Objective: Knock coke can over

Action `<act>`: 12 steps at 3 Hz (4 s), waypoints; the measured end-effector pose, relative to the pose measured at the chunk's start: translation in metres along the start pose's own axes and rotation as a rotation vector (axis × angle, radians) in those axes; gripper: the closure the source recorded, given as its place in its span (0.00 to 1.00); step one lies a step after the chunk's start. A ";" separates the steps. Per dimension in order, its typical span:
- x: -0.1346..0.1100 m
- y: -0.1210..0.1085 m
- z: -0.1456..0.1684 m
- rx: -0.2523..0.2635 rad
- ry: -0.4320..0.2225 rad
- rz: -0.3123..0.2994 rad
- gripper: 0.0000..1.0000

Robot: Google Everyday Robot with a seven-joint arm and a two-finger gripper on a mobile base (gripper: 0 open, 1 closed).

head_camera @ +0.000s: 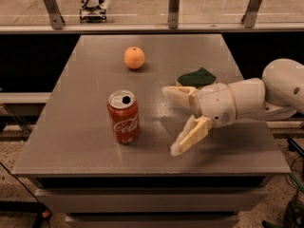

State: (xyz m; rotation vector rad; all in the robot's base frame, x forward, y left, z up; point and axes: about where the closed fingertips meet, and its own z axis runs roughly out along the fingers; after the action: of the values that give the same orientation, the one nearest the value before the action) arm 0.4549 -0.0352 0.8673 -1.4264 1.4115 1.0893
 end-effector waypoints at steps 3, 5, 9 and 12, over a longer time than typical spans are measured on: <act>0.003 -0.007 0.056 0.004 -0.075 -0.033 0.00; -0.007 -0.009 0.095 -0.064 -0.137 -0.059 0.17; -0.036 -0.013 0.060 0.010 0.107 -0.098 1.00; -0.052 -0.024 -0.008 -0.063 0.856 -0.150 1.00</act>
Offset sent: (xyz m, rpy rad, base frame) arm 0.0095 0.0516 -0.0230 0.0780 -0.0428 -0.0273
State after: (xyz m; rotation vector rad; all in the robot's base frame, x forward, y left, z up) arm 0.4798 -0.0274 0.9195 -2.1406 1.7947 0.4136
